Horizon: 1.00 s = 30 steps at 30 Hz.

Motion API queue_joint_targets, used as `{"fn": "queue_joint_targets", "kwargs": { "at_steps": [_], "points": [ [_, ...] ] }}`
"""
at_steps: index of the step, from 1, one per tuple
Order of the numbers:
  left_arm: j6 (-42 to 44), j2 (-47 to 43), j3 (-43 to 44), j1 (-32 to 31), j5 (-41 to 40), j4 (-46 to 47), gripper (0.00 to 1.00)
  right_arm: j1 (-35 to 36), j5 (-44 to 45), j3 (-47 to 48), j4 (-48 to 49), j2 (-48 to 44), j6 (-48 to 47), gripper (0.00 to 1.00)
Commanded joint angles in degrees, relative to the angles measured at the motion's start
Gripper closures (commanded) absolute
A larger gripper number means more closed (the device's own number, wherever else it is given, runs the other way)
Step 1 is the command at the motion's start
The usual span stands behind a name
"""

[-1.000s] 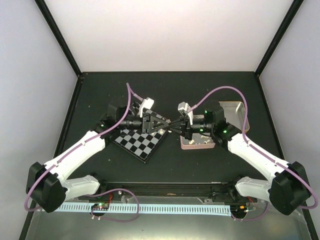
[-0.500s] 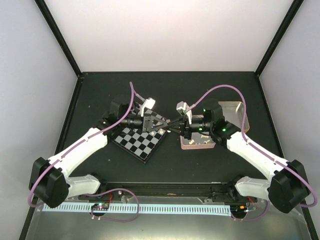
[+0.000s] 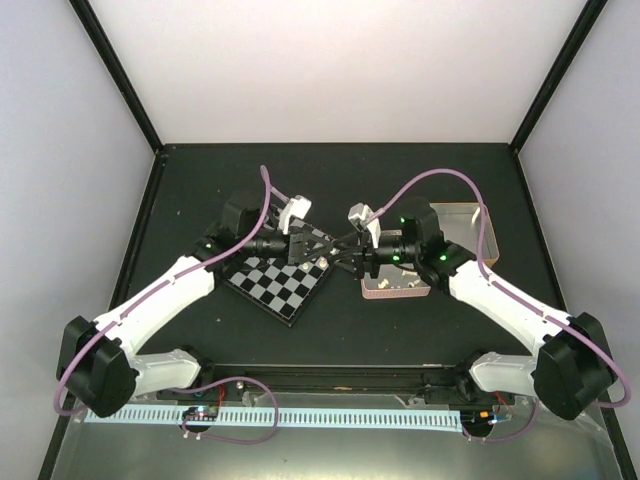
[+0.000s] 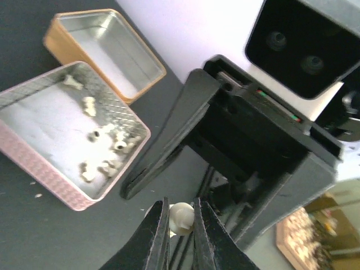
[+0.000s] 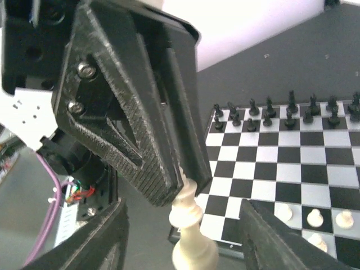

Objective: Set up the chess pieces on the board
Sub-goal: Place the chess piece on the chessboard.

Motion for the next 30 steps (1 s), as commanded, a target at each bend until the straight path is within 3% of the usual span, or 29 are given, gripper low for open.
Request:
{"fn": "queue_joint_targets", "kwargs": {
  "at_steps": [1,6,11,19,30],
  "points": [
    [5.3,-2.6,1.9,-0.3,-11.9,-6.4,0.98,0.4,5.4,-0.2,0.6,-0.1,0.3,0.40],
    [7.1,-5.0,-0.9,-0.2,-26.1,-10.5,0.98,0.2,13.4,-1.1,1.0,0.0,2.2,0.25],
    [7.8,-6.4,-4.7,-0.4,-35.4,-12.3,0.98,0.3,21.6,-2.4,1.4,-0.6,4.9,0.21],
    [7.0,-3.0,-10.5,-2.8,-39.8,-5.6,0.98,0.3,36.7,-5.4,3.0,-4.0,11.2,0.21],
    [8.7,10.0,-10.8,-7.4,-41.1,6.3,0.98,0.3,38.2,-10.0,7.8,-5.9,16.3,0.21]
  ]
}}
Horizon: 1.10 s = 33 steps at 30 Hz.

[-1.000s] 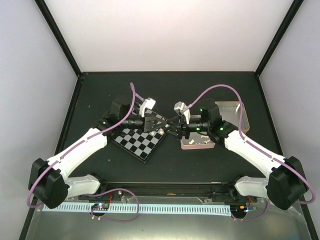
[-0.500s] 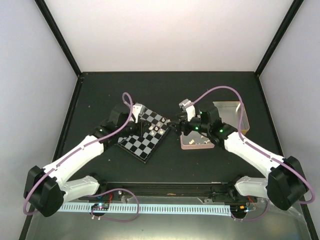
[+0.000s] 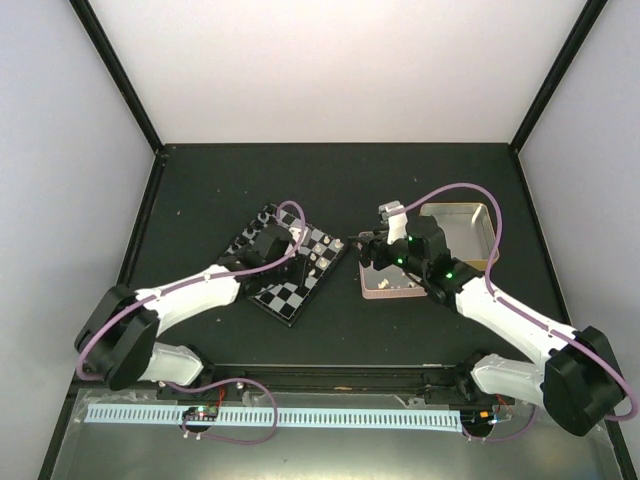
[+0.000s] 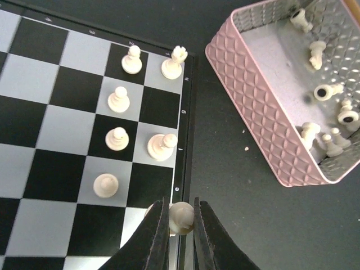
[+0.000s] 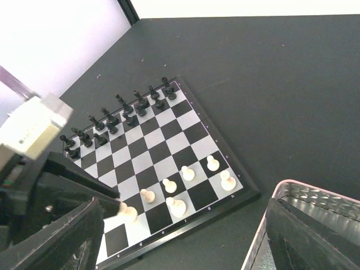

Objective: Set up the chess pieces on the board
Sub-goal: Place the chess piece on the chessboard.

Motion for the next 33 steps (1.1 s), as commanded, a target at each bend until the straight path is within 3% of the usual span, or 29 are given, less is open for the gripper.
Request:
{"fn": "queue_joint_targets", "kwargs": {
  "at_steps": [1,24,31,33],
  "points": [
    [2.2,4.2,0.6,-1.4,-0.2,7.6,0.98,0.2,1.8,-0.9,3.7,-0.5,2.6,0.21],
    [3.6,12.2,0.1,-2.4,-2.9,12.6,0.98,0.2,1.6,-0.3,3.0,0.9,2.7,0.21],
    [3.6,12.1,0.1,-2.4,-3.3,11.9,0.95,0.2,1.6,0.0,2.4,0.8,2.7,0.21],
    [3.4,11.2,-0.2,-2.4,-3.3,11.1,0.90,0.1,1.8,0.3,1.8,0.5,2.9,0.21]
  ]
}}
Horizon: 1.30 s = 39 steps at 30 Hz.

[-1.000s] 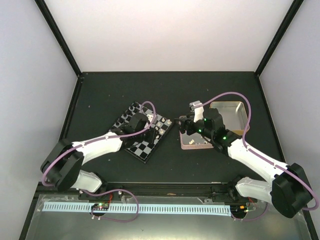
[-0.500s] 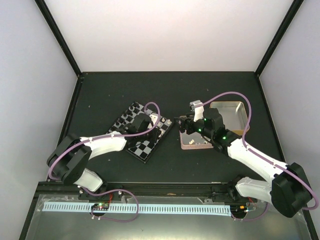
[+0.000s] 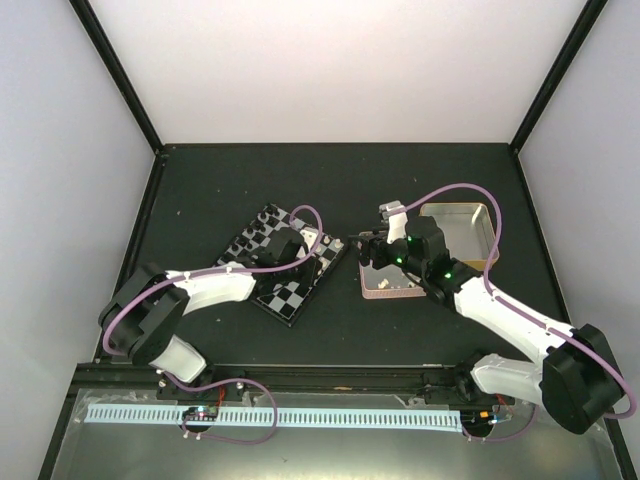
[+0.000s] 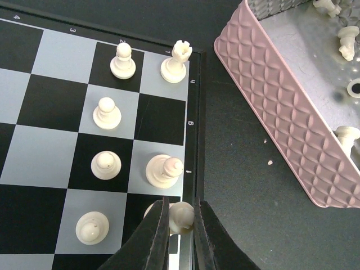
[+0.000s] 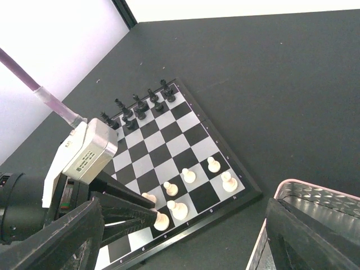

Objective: Set up the chess pieces on the board
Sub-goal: Place the chess piece on the chessboard, then pick up the chess piece from the storage box.

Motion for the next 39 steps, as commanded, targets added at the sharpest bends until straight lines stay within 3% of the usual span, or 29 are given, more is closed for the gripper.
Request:
{"fn": "queue_joint_targets", "kwargs": {
  "at_steps": [1,5,12,19,25,28,35,39],
  "points": [
    [0.6,-1.1,-0.5,-0.3,-1.2,0.0,0.86,0.2,1.3,1.1,-0.4,-0.5,0.4,0.21],
    [0.7,-2.4,-1.0,-0.3,-2.2,-0.6,0.71,0.3,1.3,0.5,0.2,-1.6,0.6,0.21],
    [0.3,-6.6,-0.5,-0.3,-3.2,-1.9,0.65,0.2,3.2,0.9,-1.6,-2.1,1.6,0.21],
    [-1.1,-16.2,-0.4,-0.2,-6.2,-4.3,0.60,0.0,21.4,4.5,-14.6,-0.8,8.2,0.25],
    [-1.8,-25.9,-1.3,-0.1,-9.4,-5.9,0.52,-2.3,32.2,6.4,-26.7,4.9,16.3,0.43],
    [-1.9,-30.0,-1.2,-0.1,-9.3,-8.0,0.50,-4.6,31.0,6.6,-29.5,8.7,17.5,0.51],
    [-3.7,-37.6,-1.8,-0.1,-8.0,-12.0,0.44,-5.5,24.8,9.6,-34.3,17.2,17.2,0.45],
    [-7.4,-40.9,-1.8,0.0,-8.5,-13.6,0.40,-5.6,20.9,12.7,-37.9,21.2,17.4,0.46]
  ]
}}
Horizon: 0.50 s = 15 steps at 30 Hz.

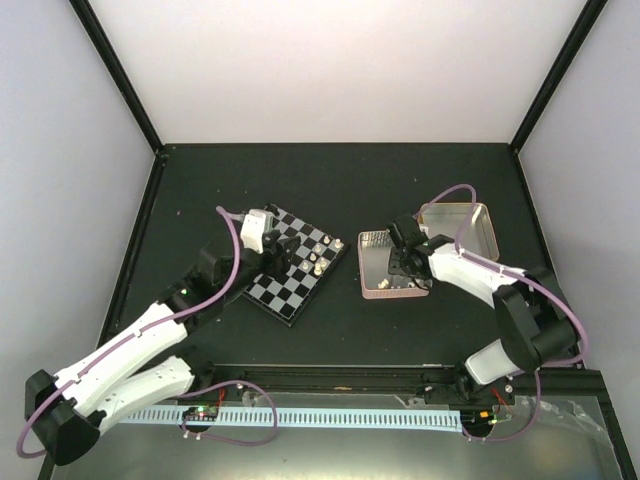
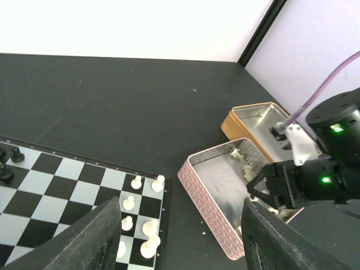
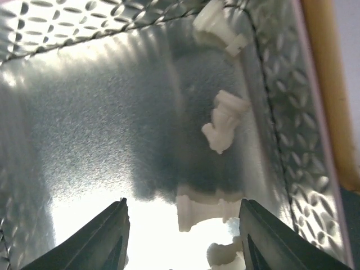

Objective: Set up the chess pieces on the board
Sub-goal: Pick up the chess piece from the storage box.

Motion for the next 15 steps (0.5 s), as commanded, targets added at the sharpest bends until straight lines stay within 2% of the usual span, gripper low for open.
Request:
{"fn": "queue_joint_targets", "kwargs": {
  "at_steps": [1,9,15],
  "points": [
    [-5.1,-3.5,0.2,0.0,-0.7,-4.3,0.38,-0.3,-4.3,4.5,-5.1,2.9,1.1,0.48],
    [-8.3,-3.6,2.9,0.0,0.5,-8.7,0.37,-0.6,-4.7,9.6,-13.2,6.6,1.9,0.60],
    [-6.7,-3.4,-0.5,0.1,0.9,-5.5,0.37,-0.6,-0.4,5.3,-11.2,4.4,2.1,0.53]
  ]
}}
